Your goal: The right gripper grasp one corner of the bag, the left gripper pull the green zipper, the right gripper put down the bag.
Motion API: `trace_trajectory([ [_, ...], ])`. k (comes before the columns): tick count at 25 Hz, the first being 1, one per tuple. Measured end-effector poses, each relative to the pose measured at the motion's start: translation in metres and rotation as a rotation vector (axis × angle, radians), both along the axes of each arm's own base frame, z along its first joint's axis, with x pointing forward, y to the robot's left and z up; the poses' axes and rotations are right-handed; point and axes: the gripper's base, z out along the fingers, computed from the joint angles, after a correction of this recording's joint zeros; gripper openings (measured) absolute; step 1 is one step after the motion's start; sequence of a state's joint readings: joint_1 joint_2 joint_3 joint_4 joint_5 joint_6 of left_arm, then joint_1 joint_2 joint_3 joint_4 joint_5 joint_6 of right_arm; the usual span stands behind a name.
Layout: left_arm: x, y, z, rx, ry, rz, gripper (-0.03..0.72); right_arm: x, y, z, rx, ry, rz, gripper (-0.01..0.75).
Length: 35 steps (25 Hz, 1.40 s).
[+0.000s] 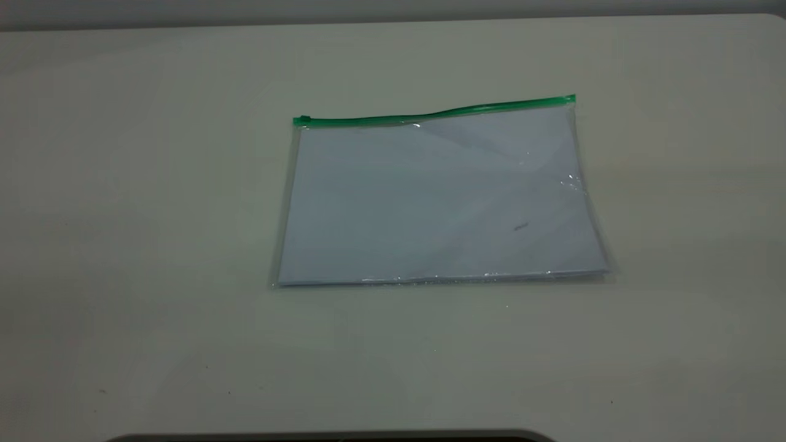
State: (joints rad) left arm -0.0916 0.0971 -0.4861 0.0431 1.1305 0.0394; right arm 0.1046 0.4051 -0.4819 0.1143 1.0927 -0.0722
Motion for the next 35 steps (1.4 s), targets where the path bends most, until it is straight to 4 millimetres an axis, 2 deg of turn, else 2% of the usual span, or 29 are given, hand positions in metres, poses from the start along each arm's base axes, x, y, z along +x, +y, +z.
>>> trace_trajectory([
  [6,0.0,0.0,0.0,-0.001,-0.003,0.0,0.59,-0.042,-0.005,0.008,0.02,-0.275,-0.073,0.537],
  [10,-0.004,0.0,0.0,-0.002,-0.027,0.057,0.59,-0.061,-0.005,0.008,0.03,-0.387,-0.072,0.537],
  [14,-0.016,0.0,-0.002,-0.005,-0.108,0.106,0.59,-0.061,-0.005,0.007,0.029,-0.386,-0.071,0.537],
  [35,-0.017,-0.001,-0.002,-0.006,-0.108,0.116,0.59,-0.061,-0.005,0.007,0.03,-0.387,-0.071,0.537],
])
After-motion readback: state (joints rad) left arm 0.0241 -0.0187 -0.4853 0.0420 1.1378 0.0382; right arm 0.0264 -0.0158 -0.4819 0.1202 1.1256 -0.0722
